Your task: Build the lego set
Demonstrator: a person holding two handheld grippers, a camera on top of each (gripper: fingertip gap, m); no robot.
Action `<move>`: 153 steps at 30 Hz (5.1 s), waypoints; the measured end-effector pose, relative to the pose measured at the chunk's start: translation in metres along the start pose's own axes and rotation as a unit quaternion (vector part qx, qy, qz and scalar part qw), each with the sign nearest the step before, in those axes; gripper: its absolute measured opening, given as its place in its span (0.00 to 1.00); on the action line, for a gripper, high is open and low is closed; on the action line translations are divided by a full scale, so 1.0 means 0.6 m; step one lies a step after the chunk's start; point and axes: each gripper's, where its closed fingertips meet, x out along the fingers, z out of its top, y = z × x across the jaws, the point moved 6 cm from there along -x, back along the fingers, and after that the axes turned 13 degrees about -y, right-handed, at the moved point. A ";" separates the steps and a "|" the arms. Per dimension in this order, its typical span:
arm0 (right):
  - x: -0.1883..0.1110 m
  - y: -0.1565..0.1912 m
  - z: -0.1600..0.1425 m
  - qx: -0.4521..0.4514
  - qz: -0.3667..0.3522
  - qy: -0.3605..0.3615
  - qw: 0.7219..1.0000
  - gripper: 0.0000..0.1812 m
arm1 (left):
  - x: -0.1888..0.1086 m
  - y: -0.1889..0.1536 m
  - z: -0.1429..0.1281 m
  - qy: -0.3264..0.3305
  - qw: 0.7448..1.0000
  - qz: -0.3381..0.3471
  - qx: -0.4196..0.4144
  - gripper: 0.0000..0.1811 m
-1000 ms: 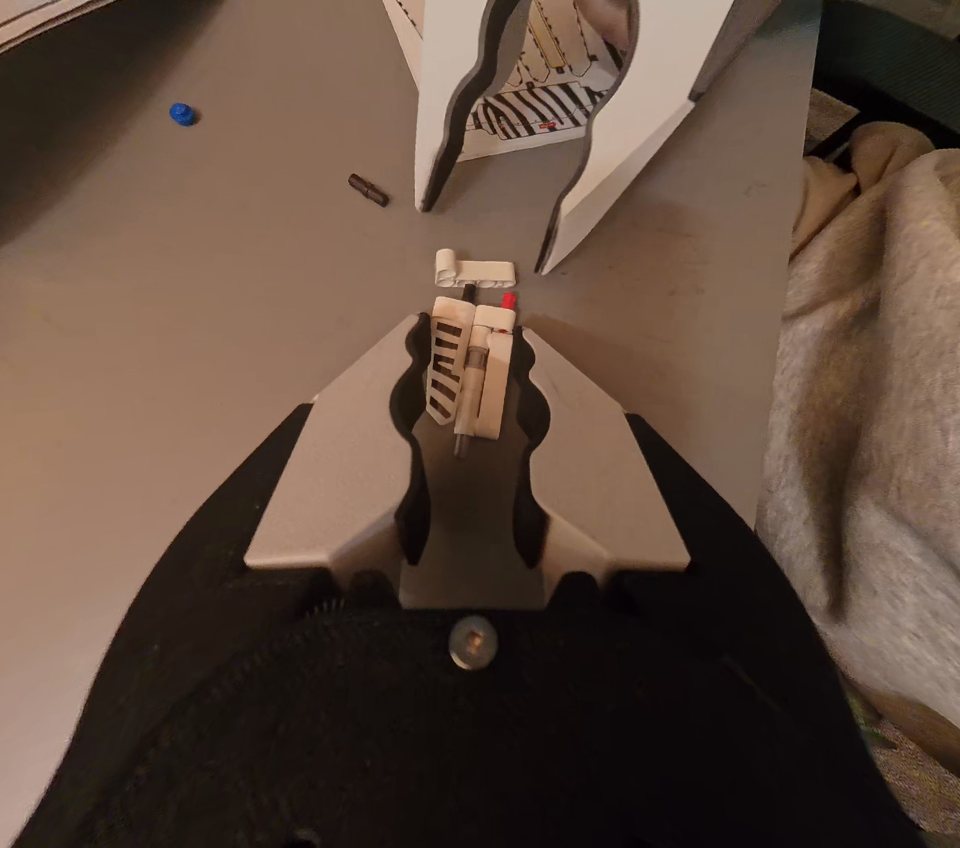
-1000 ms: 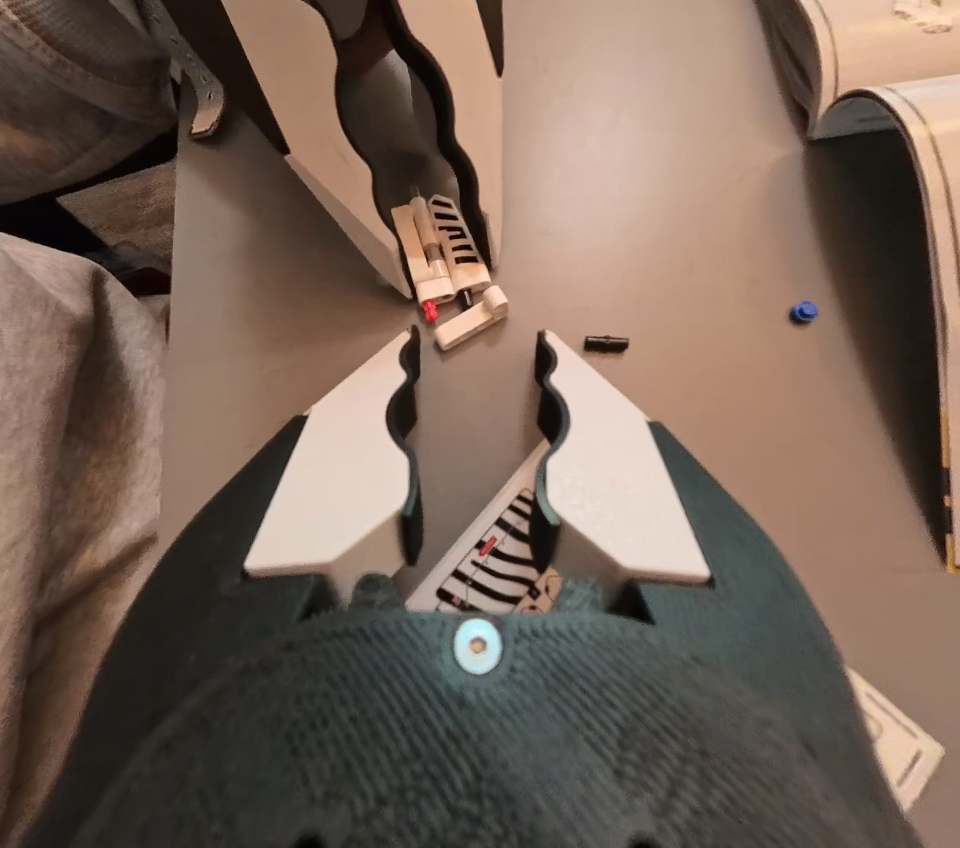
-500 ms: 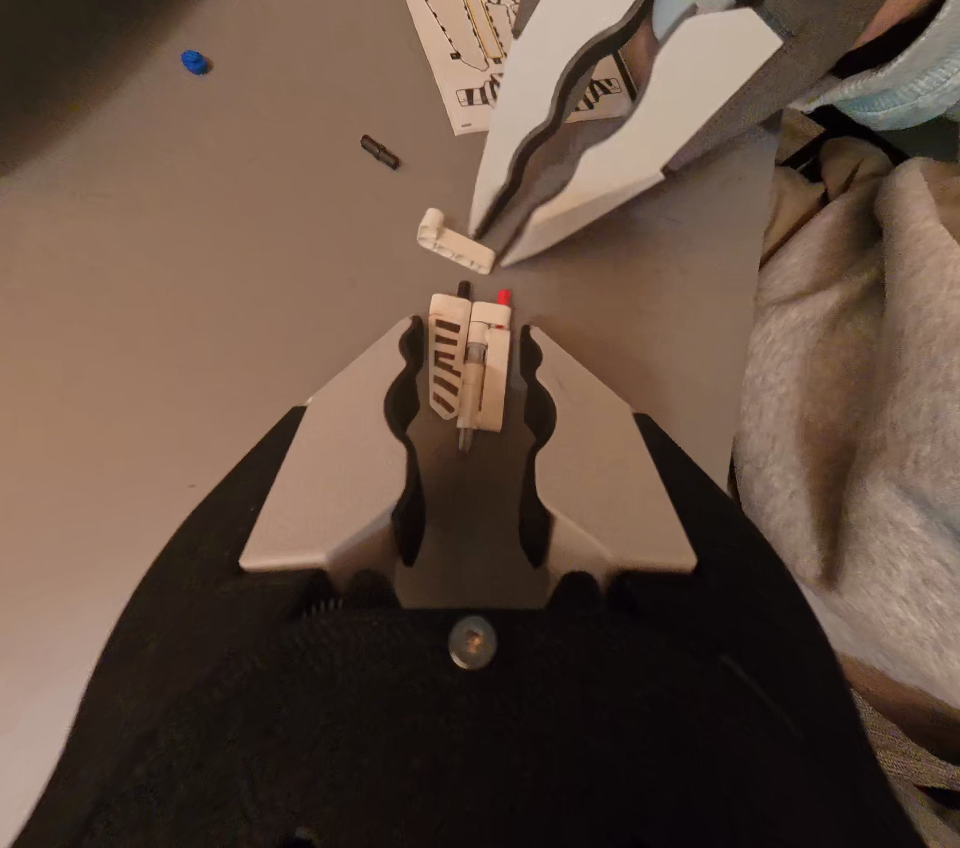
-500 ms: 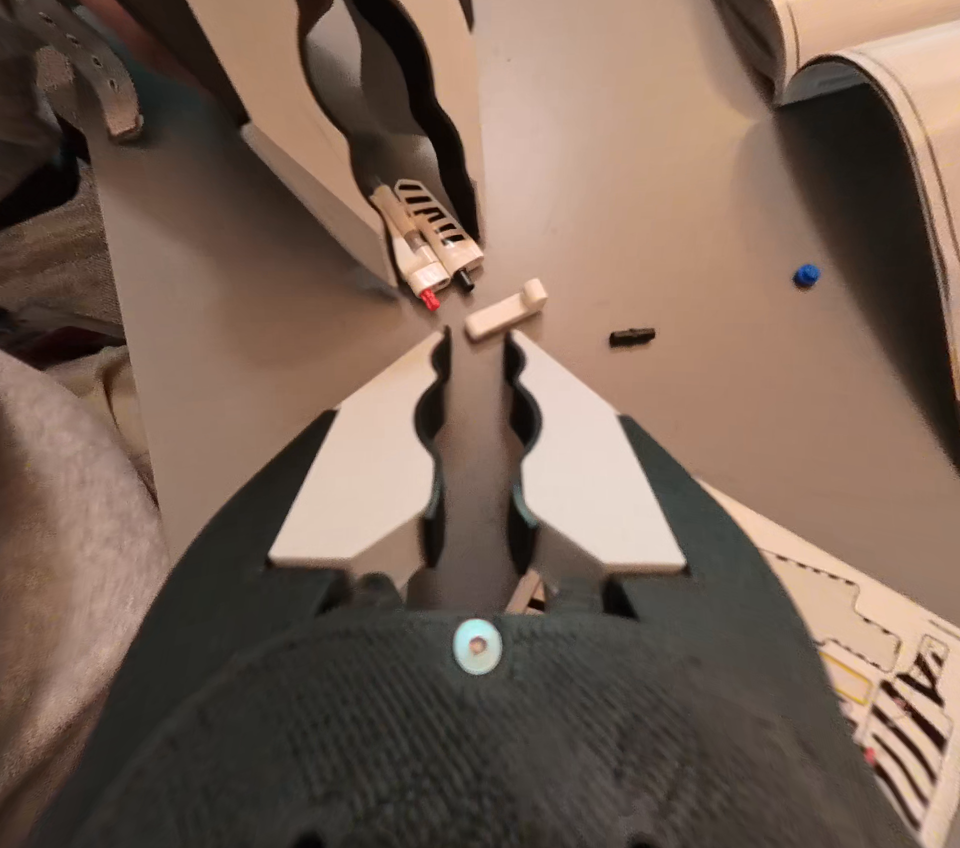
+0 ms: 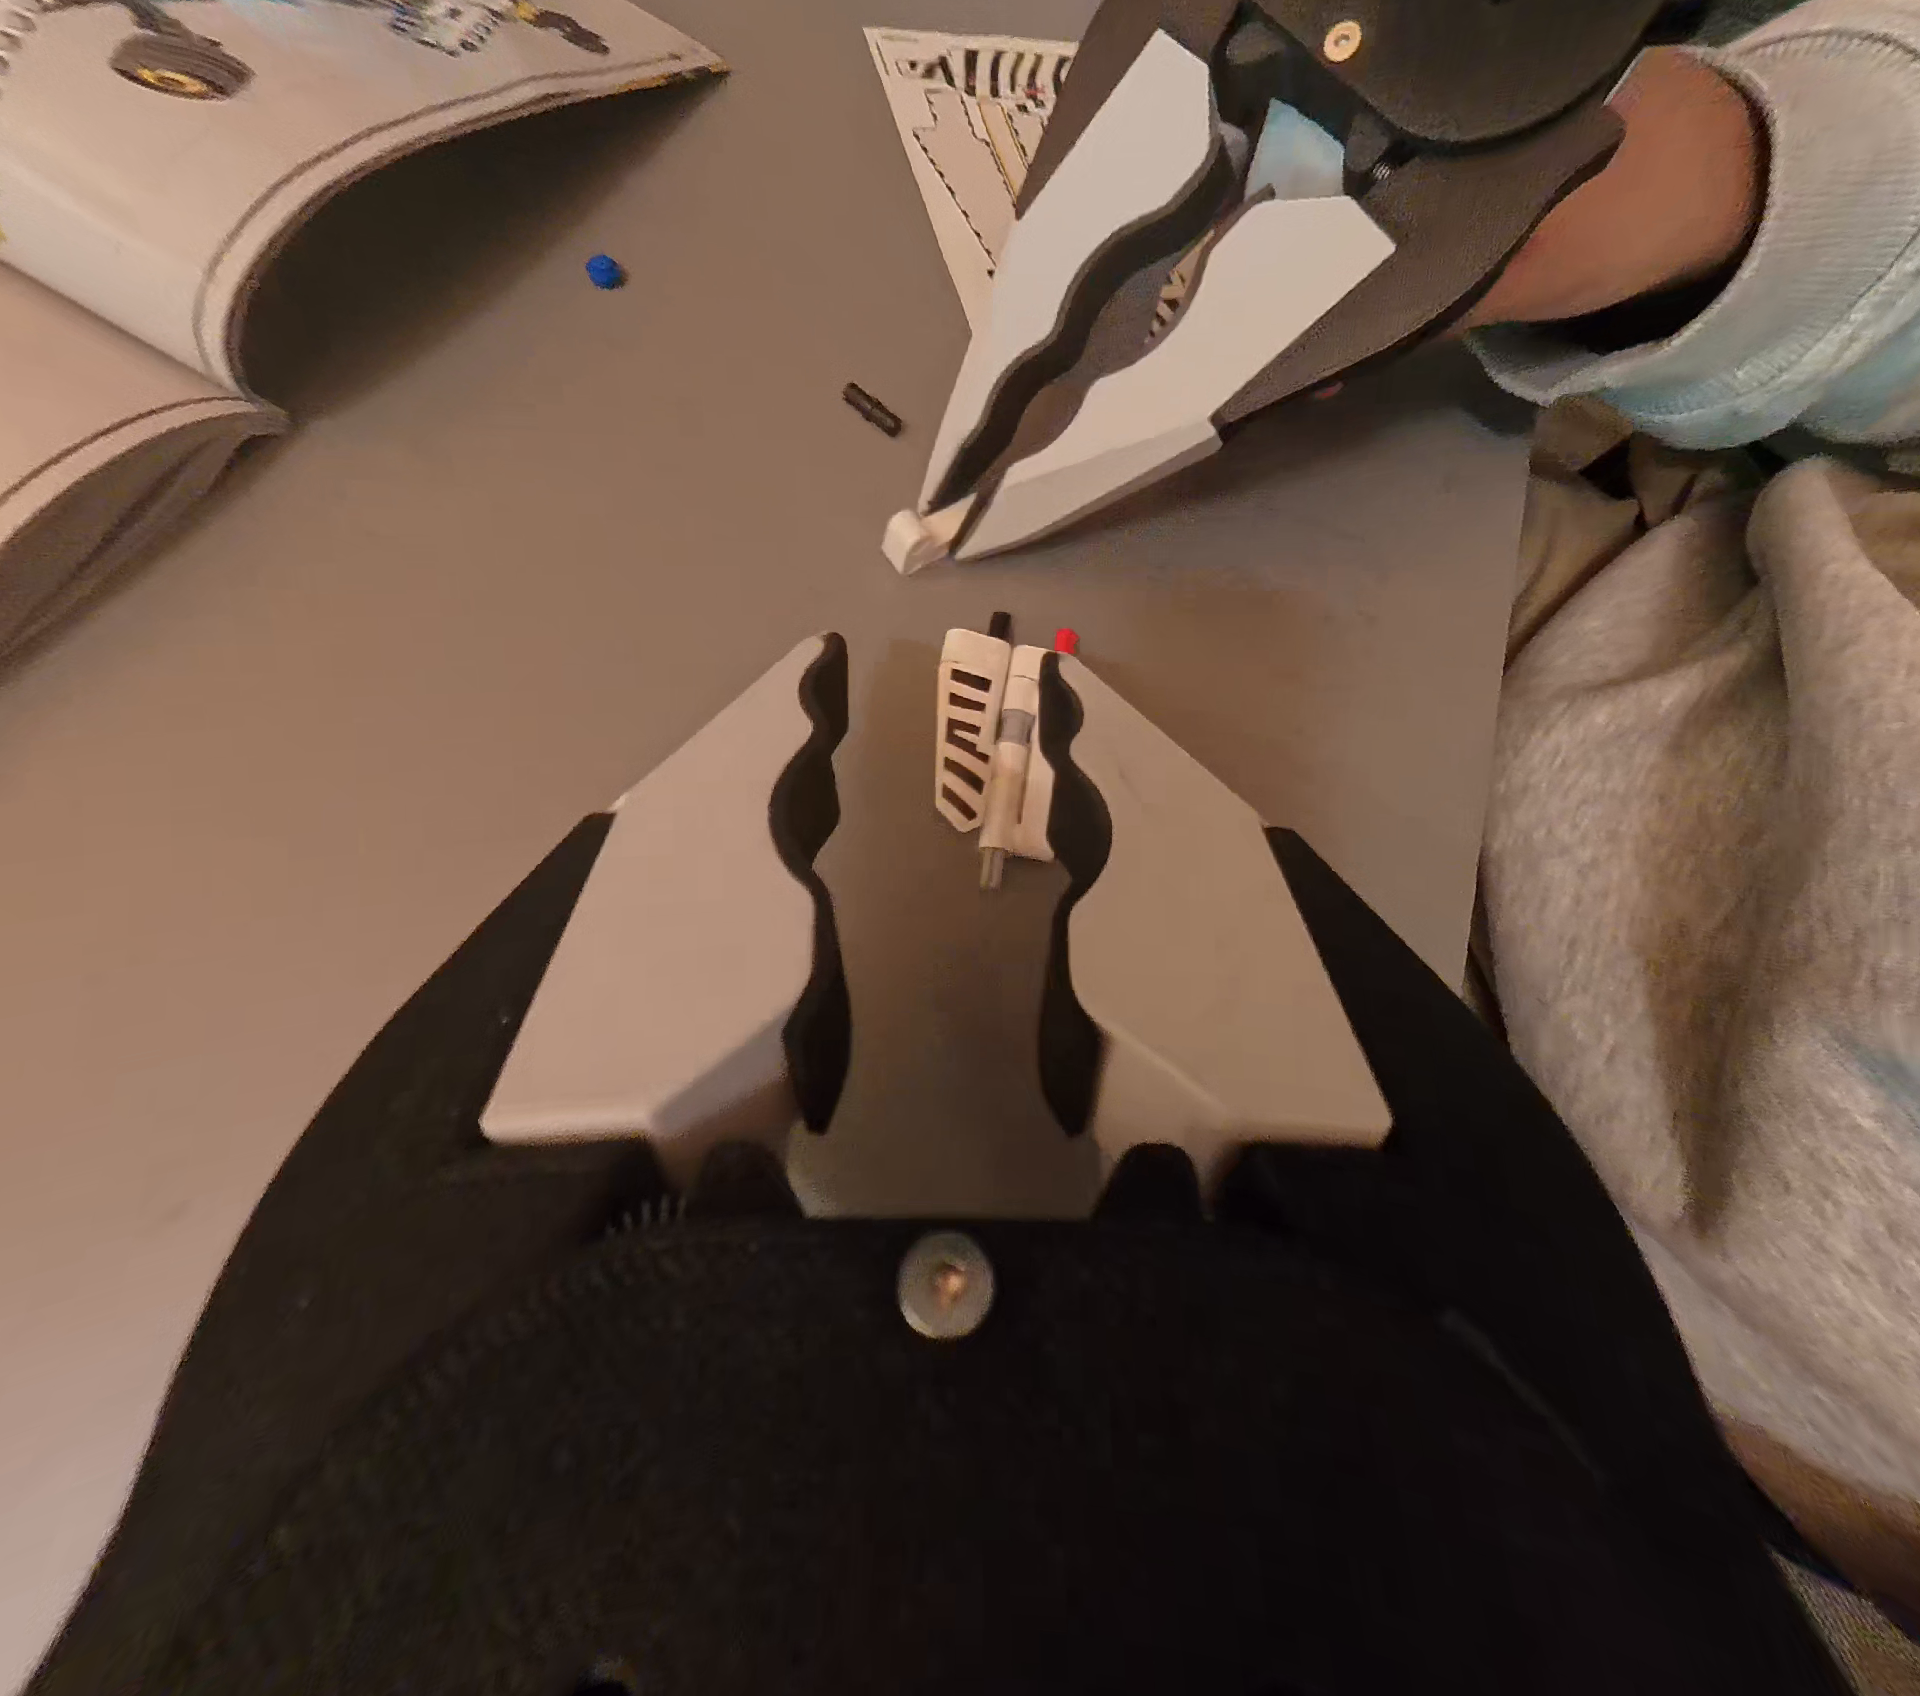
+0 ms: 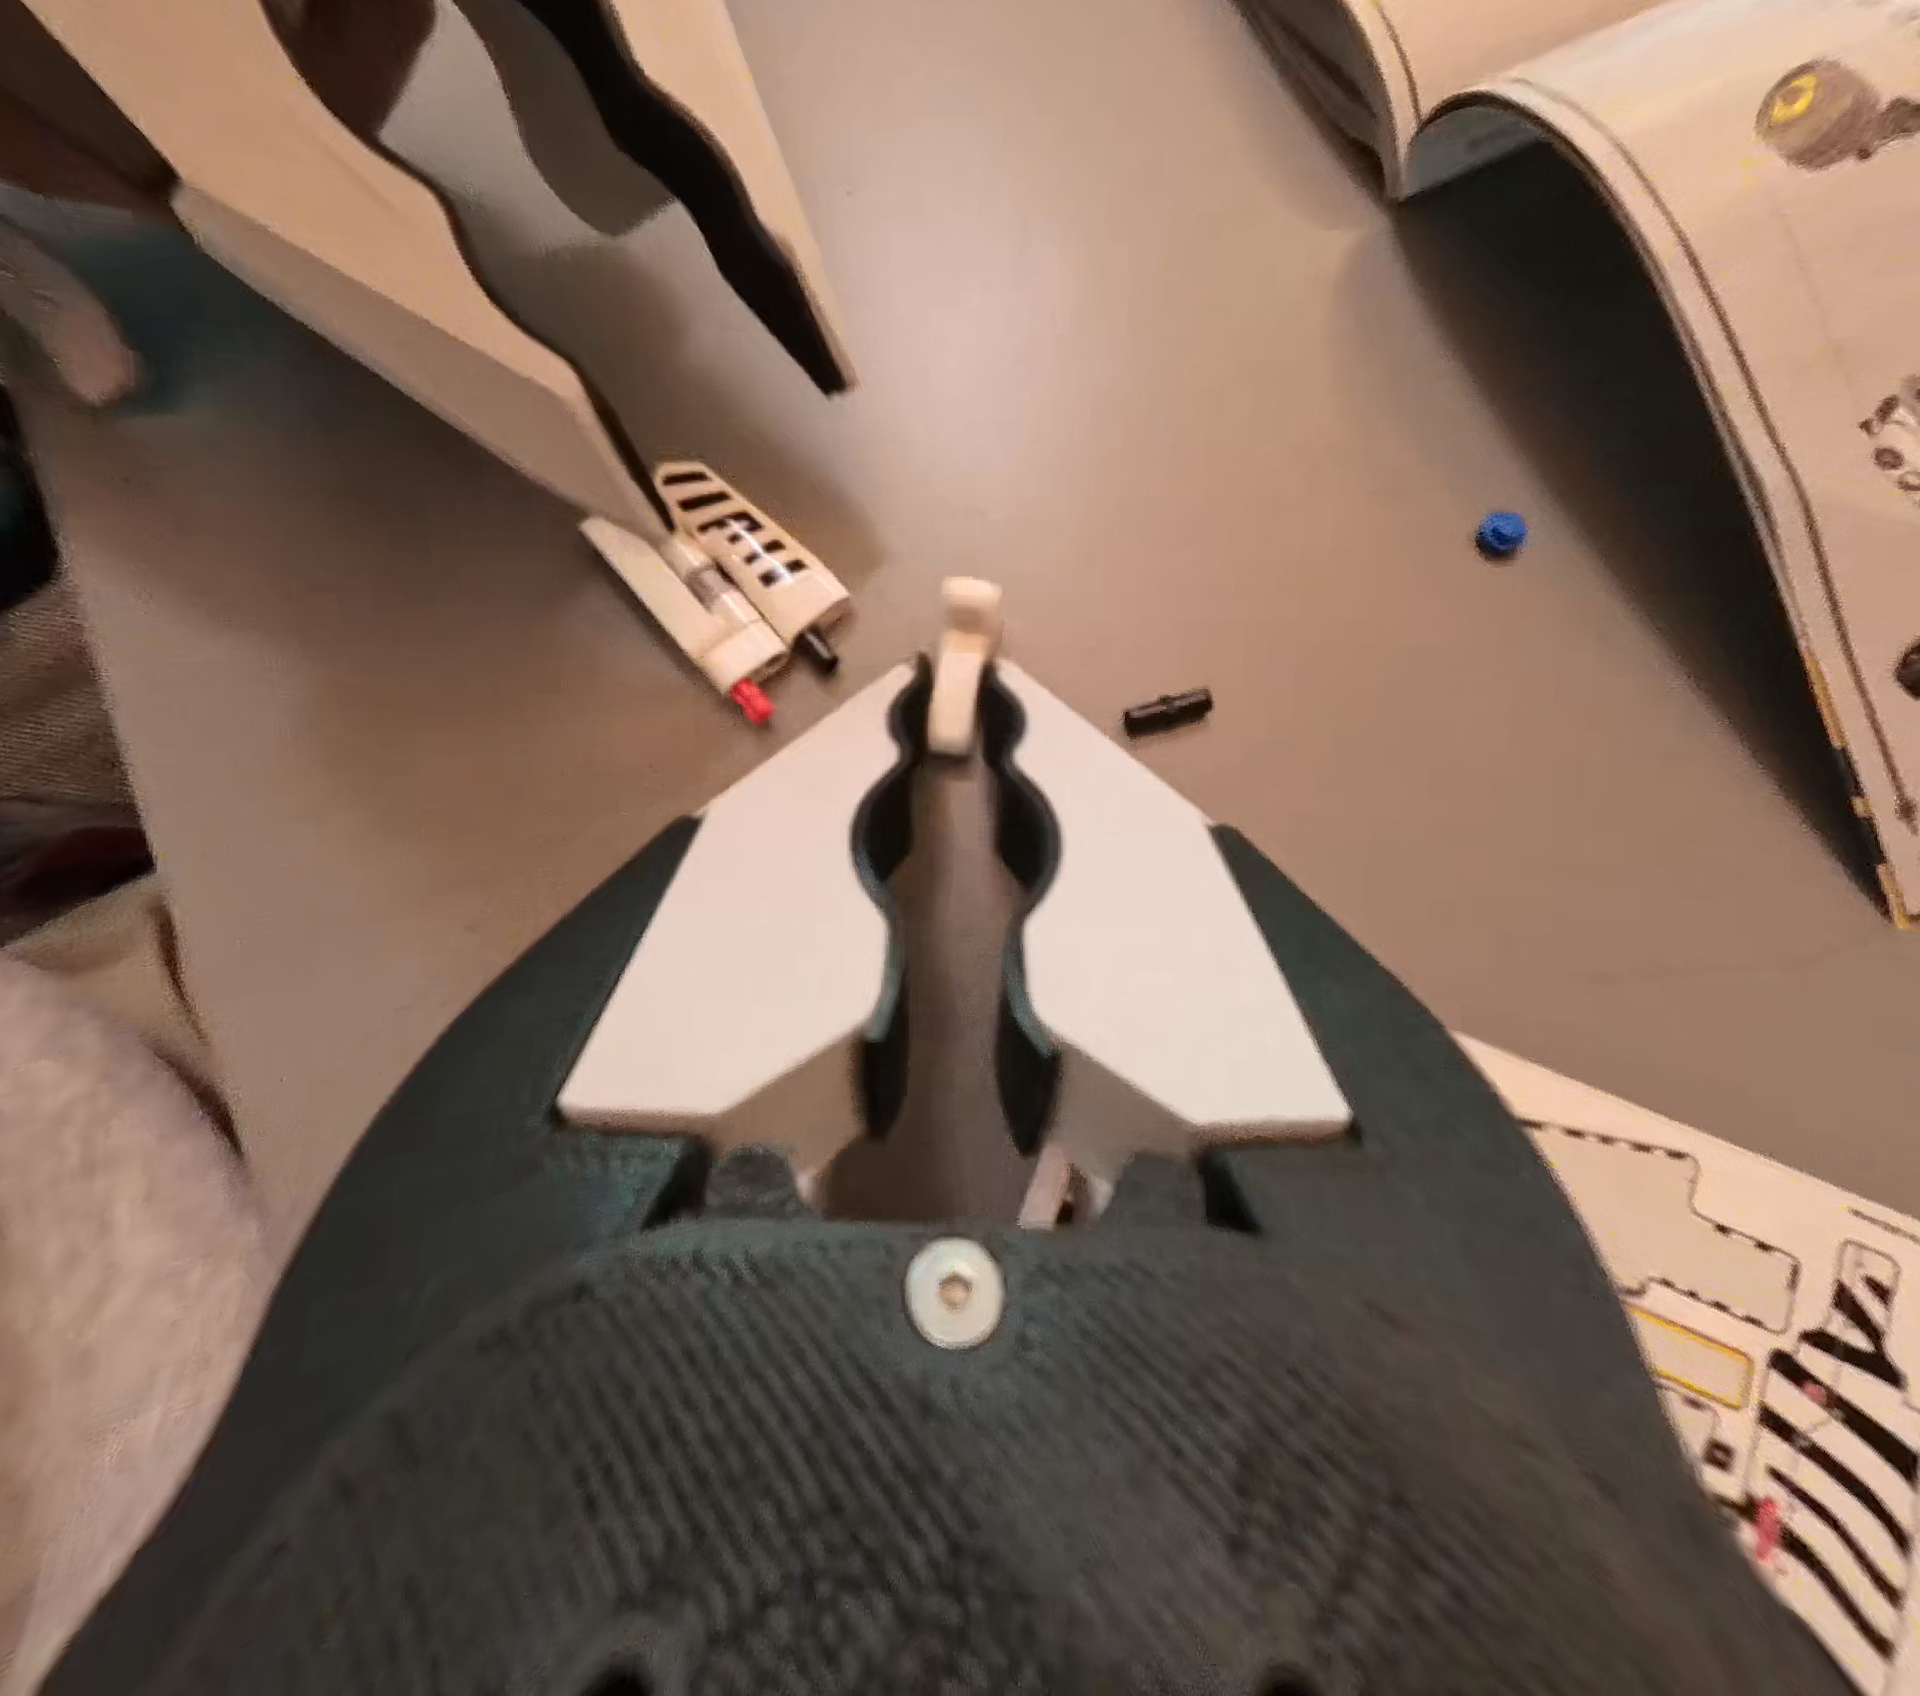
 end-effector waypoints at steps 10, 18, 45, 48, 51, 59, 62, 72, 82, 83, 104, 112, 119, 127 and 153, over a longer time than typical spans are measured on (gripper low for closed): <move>-0.083 0.026 0.038 0.286 0.260 -0.031 0.922 0.03 | 0.027 -0.072 0.037 -0.073 0.991 -0.107 0.039 0.23; -0.082 0.039 -0.033 0.301 0.288 0.120 0.901 0.04 | 0.049 -0.099 0.021 0.000 0.990 -0.125 0.061 0.12; -0.070 0.103 -0.010 -0.061 0.052 -0.033 0.996 0.18 | -0.004 -0.063 -0.037 0.155 0.978 -0.094 -0.104 0.20; -0.059 0.116 -0.013 -0.145 0.010 -0.029 0.989 0.21 | -0.001 -0.072 -0.031 0.150 0.978 -0.106 -0.094 0.18; -0.051 0.118 -0.012 -0.258 -0.013 -0.006 0.966 0.23 | -0.011 -0.067 -0.026 0.142 0.980 -0.100 -0.094 0.17; -0.023 0.087 0.007 -0.260 0.052 0.015 0.964 0.28 | -0.023 -0.040 -0.015 0.099 0.990 -0.057 -0.085 0.20; -0.008 0.065 0.012 -0.224 0.139 0.027 0.964 0.32 | -0.012 -0.039 -0.027 0.120 0.988 -0.055 -0.080 0.21; 0.010 0.056 0.019 -0.211 0.228 0.091 0.946 0.15 | -0.006 -0.030 -0.030 0.100 0.991 -0.056 -0.064 0.27; -0.058 0.028 0.028 -0.042 0.213 0.007 0.976 0.00 | -0.018 -0.058 0.024 -0.016 0.996 -0.082 0.029 0.28; -0.061 0.028 0.029 -0.031 0.213 0.003 0.976 0.00 | -0.012 -0.061 0.024 -0.012 0.996 -0.087 0.027 0.27; -0.132 0.049 0.060 -0.035 0.231 -0.144 0.962 0.28 | 0.019 -0.084 0.021 -0.054 0.967 -0.229 -0.098 0.08; -0.130 0.086 0.056 -0.209 0.166 -0.141 0.953 0.16 | 0.012 -0.090 0.030 -0.092 0.942 -0.287 -0.146 0.08; -0.134 0.062 0.063 -0.133 0.162 -0.140 0.968 0.10 | 0.012 -0.078 0.039 -0.123 0.946 -0.260 -0.149 0.18; -0.130 0.040 0.050 0.033 0.200 -0.121 0.972 0.09 | 0.010 -0.072 0.045 -0.147 0.951 -0.239 -0.134 0.06; -0.138 0.037 0.041 0.161 0.233 -0.175 0.943 0.04 | 0.024 -0.078 0.067 -0.210 0.938 -0.234 -0.148 0.03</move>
